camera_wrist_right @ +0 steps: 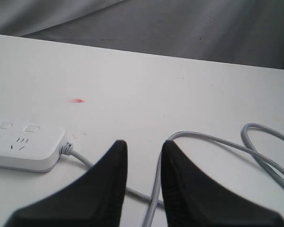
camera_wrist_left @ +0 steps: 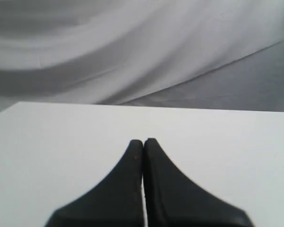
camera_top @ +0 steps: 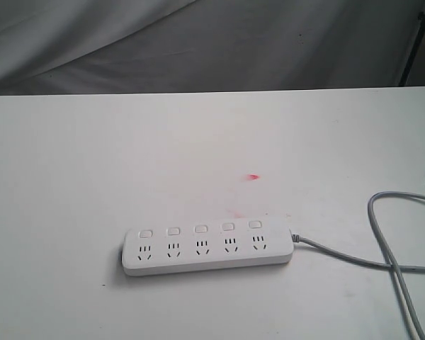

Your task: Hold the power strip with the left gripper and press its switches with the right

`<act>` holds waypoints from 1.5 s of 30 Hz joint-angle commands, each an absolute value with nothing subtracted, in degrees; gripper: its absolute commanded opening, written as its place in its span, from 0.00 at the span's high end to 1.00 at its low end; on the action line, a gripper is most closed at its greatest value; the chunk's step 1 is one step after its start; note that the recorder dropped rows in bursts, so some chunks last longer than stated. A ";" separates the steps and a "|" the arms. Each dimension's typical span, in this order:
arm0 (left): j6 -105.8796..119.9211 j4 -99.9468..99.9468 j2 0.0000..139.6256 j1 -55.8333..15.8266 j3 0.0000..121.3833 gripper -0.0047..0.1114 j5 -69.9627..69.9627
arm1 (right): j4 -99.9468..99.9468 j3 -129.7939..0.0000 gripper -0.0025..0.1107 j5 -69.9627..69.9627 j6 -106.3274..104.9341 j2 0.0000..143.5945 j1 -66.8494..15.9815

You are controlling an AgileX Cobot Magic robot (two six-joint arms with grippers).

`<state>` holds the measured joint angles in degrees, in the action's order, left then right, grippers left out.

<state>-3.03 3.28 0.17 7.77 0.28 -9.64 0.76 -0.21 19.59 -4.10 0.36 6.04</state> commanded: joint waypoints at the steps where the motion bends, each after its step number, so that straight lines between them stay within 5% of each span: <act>1: -5.94 3.36 0.00 8.03 0.00 0.96 -14.90 | 0.75 0.00 0.77 19.55 -4.04 0.00 5.73; 45: -5.59 3.36 0.00 8.03 0.00 0.96 -15.30 | 0.75 0.00 0.77 19.55 -4.04 0.00 5.73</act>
<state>-5.35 3.28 0.17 7.77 0.28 -15.29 0.76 -0.21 19.59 -4.10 0.36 6.04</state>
